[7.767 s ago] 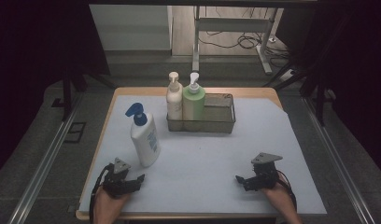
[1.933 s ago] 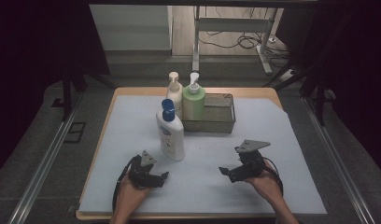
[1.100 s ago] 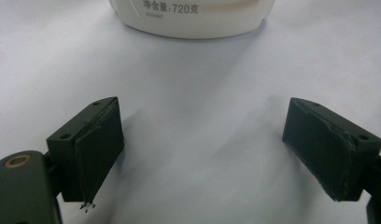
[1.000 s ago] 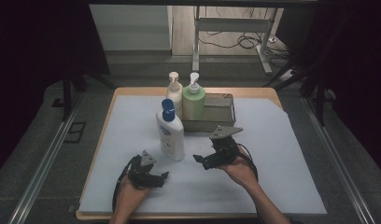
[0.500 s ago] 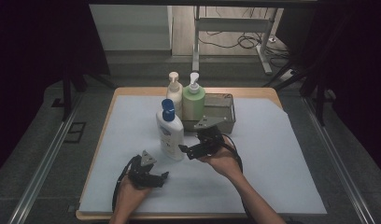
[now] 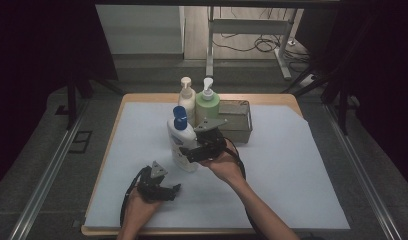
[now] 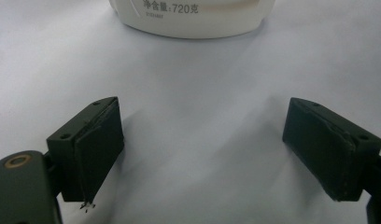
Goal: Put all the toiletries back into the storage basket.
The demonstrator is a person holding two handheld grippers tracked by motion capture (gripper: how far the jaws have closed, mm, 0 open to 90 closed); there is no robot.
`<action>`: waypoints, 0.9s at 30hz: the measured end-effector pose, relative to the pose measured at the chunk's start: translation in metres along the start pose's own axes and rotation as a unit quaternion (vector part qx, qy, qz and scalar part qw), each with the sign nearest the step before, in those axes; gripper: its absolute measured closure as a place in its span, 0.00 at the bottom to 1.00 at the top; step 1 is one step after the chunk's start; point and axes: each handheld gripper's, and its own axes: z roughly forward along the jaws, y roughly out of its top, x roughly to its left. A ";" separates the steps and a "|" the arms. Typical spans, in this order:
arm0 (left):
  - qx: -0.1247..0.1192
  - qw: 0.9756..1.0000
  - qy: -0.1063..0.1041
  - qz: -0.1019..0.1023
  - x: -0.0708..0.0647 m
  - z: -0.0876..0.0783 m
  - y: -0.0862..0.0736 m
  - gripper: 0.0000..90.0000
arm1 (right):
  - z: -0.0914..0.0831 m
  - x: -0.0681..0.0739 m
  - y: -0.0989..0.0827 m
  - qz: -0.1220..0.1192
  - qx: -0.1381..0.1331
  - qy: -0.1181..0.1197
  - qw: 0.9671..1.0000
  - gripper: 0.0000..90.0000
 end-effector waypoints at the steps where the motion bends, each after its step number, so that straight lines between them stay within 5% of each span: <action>1: 0.000 1.000 0.000 0.001 0.000 0.000 0.000 0.14 | 0.002 0.001 0.001 -0.002 0.002 0.000 1.000 0.15; 16: -0.002 1.000 0.000 -0.002 0.000 0.000 0.000 0.14 | 0.028 0.011 0.009 -0.010 0.003 -0.015 1.000 0.30; 19: 0.000 1.000 0.000 0.000 0.000 0.000 0.000 0.14 | 0.029 0.012 0.009 -0.012 -0.004 -0.018 1.000 0.40; 27: -0.002 1.000 0.000 -0.003 0.000 0.000 0.000 0.14 | 0.026 0.012 0.009 -0.010 0.002 -0.013 1.000 0.44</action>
